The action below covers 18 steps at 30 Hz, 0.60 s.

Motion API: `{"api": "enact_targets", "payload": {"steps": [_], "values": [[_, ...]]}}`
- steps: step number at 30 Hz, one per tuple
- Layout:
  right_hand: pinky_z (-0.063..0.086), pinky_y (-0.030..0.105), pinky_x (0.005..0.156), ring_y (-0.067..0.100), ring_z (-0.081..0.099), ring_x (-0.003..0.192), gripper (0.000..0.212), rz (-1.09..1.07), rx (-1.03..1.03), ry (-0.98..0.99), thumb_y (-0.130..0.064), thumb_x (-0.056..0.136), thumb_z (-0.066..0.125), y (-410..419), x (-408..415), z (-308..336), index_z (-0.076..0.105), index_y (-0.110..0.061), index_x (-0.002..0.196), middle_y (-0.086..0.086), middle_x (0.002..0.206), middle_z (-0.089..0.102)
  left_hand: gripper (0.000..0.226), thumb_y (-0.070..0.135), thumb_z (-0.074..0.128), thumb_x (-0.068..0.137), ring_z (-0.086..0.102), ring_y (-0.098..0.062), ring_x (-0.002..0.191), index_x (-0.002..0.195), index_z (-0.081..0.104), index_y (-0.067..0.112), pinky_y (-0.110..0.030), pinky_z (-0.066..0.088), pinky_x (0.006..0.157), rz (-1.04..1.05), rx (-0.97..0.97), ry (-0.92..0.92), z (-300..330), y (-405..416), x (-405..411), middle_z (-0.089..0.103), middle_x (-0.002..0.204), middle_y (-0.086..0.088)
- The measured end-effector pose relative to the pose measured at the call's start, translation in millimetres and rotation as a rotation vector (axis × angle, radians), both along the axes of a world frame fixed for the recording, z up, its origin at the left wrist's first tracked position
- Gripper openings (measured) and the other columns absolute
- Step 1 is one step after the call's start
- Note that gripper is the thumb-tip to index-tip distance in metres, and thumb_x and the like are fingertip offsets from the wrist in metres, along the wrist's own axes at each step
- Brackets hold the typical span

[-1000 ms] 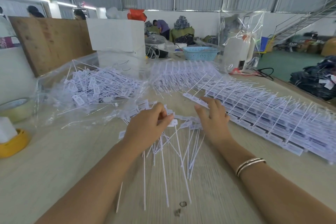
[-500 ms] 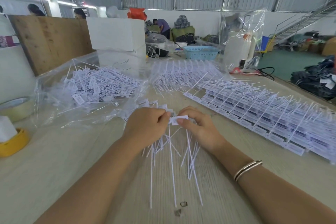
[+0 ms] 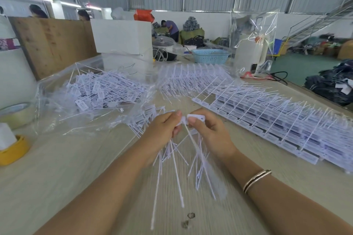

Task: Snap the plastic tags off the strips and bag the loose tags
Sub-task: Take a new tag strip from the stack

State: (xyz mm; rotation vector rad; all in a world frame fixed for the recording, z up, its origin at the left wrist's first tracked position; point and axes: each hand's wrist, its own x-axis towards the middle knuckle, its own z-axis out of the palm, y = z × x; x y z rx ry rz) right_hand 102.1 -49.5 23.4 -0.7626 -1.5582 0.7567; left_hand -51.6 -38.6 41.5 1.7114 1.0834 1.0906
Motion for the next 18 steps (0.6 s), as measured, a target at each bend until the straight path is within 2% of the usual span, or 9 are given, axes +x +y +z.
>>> {"api": "enact_targets", "payload": {"steps": [3, 7, 9, 11, 12, 14, 16, 18], "values": [[0.042, 0.010, 0.070, 0.000, 0.053, 0.070, 0.019, -0.061, -0.038, 0.128, -0.013, 0.095, 0.053, 1, 10, 1, 0.056, -0.020, 0.077, -0.013, 0.071, 0.058, 0.049, 0.041, 0.037, 0.099, 0.040, -0.006, 0.044, 0.055, 0.042, 0.020, -0.029, 0.035, 0.065, 0.092, -0.032, -0.078, 2, 7, -10, 0.042, 0.046, 0.010], [0.040, 0.021, 0.076, 0.001, 0.055, 0.085, 0.027, -0.181, -0.275, 0.208, -0.021, 0.094, 0.055, 7, 24, 0, 0.059, -0.030, 0.069, -0.014, 0.086, 0.058, 0.035, 0.033, 0.041, 0.099, 0.048, -0.011, 0.062, 0.066, 0.043, 0.022, -0.035, 0.044, 0.070, 0.252, 0.146, 0.076, -4, 18, -30, 0.048, 0.066, -0.003], [0.041, 0.026, 0.080, 0.001, 0.055, 0.090, 0.020, -0.332, -0.313, 0.022, -0.029, 0.094, 0.055, 9, 23, -3, 0.061, -0.034, 0.076, -0.018, 0.088, 0.060, 0.038, 0.031, 0.040, 0.095, 0.045, -0.014, 0.060, 0.063, 0.047, 0.012, -0.035, 0.040, 0.063, 0.256, 0.176, 0.129, -8, 20, -32, 0.045, 0.062, -0.005], [0.031, 0.035, 0.100, 0.011, 0.048, 0.114, 0.009, -0.549, -0.316, -0.284, -0.036, 0.093, 0.053, 14, 21, -5, 0.061, -0.035, 0.098, -0.012, 0.113, 0.056, 0.039, 0.031, 0.035, 0.086, 0.037, -0.014, 0.047, 0.066, 0.052, 0.002, -0.029, 0.031, 0.053, 0.243, 0.249, 0.284, -10, 20, -33, 0.043, 0.054, -0.003], [0.022, 0.037, 0.104, 0.016, 0.040, 0.125, 0.022, -0.614, -0.333, -0.413, -0.038, 0.093, 0.052, 16, 19, -6, 0.057, -0.032, 0.114, -0.008, 0.126, 0.049, 0.035, 0.028, 0.036, 0.087, 0.033, -0.011, 0.043, 0.066, 0.052, 0.004, -0.027, 0.028, 0.049, 0.230, 0.297, 0.370, -10, 20, -33, 0.043, 0.052, -0.001], [0.013, 0.035, 0.106, 0.017, 0.025, 0.135, 0.048, -0.673, -0.306, -0.510, -0.041, 0.093, 0.052, 15, 16, -7, 0.041, -0.025, 0.137, -0.005, 0.141, 0.034, 0.027, 0.018, 0.043, 0.091, 0.033, -0.009, 0.044, 0.067, 0.050, 0.011, -0.026, 0.026, 0.048, 0.207, 0.405, 0.539, -12, 19, -32, 0.044, 0.056, 0.001], [0.012, 0.025, 0.097, 0.011, 0.026, 0.132, 0.043, -0.644, -0.129, -0.489, -0.038, 0.094, 0.053, 8, 10, -4, 0.046, -0.027, 0.135, -0.009, 0.138, 0.036, 0.020, 0.017, 0.045, 0.094, 0.042, -0.010, 0.055, 0.076, 0.054, 0.015, -0.027, 0.031, 0.051, 0.169, 0.512, 0.666, -11, 16, -28, 0.048, 0.068, 0.004], [0.014, 0.025, 0.090, 0.003, 0.033, 0.121, 0.031, -0.535, -0.029, -0.515, -0.044, 0.094, 0.048, 1, 2, -2, 0.063, -0.030, 0.117, -0.018, 0.122, 0.047, 0.014, 0.017, 0.043, 0.095, 0.048, -0.011, 0.063, 0.094, 0.057, 0.020, -0.028, 0.038, 0.055, 0.112, 0.586, 0.692, -9, 13, -21, 0.047, 0.076, 0.011]]}}
